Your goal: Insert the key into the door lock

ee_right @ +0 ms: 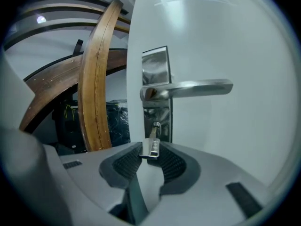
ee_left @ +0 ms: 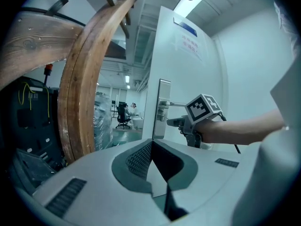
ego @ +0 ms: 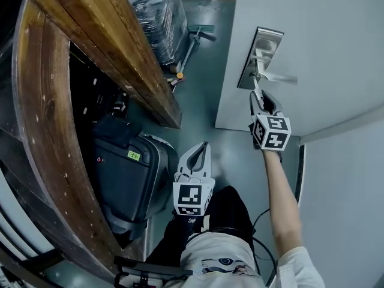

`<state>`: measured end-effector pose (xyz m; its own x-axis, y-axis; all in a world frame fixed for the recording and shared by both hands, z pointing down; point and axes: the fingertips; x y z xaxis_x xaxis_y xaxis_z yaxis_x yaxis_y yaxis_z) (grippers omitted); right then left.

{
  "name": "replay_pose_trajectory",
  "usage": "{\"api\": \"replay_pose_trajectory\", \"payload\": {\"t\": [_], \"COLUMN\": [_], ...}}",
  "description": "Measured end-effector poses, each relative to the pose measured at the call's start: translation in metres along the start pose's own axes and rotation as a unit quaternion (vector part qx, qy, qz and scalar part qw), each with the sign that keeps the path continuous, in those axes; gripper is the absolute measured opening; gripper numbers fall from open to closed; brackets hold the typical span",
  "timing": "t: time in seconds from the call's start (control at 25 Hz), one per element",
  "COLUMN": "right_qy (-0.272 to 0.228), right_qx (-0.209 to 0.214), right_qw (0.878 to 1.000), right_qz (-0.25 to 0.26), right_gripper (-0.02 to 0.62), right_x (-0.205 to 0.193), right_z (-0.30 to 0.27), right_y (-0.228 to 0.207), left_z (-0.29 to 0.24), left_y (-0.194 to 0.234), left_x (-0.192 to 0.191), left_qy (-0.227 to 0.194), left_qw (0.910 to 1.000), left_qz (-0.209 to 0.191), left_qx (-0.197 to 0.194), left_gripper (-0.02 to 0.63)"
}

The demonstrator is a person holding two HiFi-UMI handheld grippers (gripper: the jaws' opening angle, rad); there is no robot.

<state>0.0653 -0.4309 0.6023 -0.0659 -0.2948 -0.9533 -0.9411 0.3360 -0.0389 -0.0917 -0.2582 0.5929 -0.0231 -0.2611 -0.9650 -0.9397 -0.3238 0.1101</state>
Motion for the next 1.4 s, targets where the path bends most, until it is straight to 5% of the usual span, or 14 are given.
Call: {"api": "replay_pose_trajectory", "payload": {"t": [0.32, 0.6, 0.8, 1.04, 1.12, 1.16, 1.4], "right_qy": [0.008, -0.005, -0.037, -0.038, -0.036, -0.04, -0.087], "right_qx": [0.003, -0.086, -0.082, 0.004, 0.025, 0.032, 0.045], "right_qw": [1.0, 0.993, 0.995, 0.999, 0.999, 0.999, 0.995], "right_qz": [-0.011, -0.075, -0.039, -0.018, -0.016, -0.015, -0.011], "right_gripper": [0.121, 0.121, 0.121, 0.121, 0.108, 0.009, 0.006], "right_x": [0.003, 0.012, 0.021, 0.026, 0.05, 0.065, 0.145], "right_z": [-0.01, -0.025, -0.039, 0.083, 0.139, 0.166, 0.254], "right_y": [-0.005, -0.002, -0.006, 0.036, 0.058, 0.066, 0.086], "left_z": [-0.01, -0.015, -0.012, 0.005, 0.014, 0.021, 0.045], "left_y": [0.003, 0.005, 0.013, -0.002, -0.018, -0.026, -0.06], "left_x": [-0.002, -0.005, -0.001, 0.054, 0.089, 0.106, 0.19], "left_qy": [0.001, 0.005, 0.007, 0.012, 0.009, 0.008, -0.036], "left_qw": [1.0, 1.0, 0.9997, 0.9999, 0.9999, 0.9999, 0.9983], "left_qz": [0.0, 0.004, 0.001, -0.007, -0.006, -0.005, -0.013], "left_qx": [0.003, 0.007, 0.023, 0.004, -0.008, -0.013, -0.044], "left_gripper": [0.005, 0.005, 0.005, 0.005, 0.005, 0.005, 0.005]}}
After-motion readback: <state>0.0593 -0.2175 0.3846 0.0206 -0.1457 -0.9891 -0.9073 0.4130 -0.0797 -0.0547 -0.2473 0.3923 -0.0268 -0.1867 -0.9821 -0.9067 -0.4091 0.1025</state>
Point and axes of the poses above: the fingertips, and each gripper's own axes: z backward along the fingers, y to its left, x out of its top, and after that the axes turned 1 degree about -y, right-handed
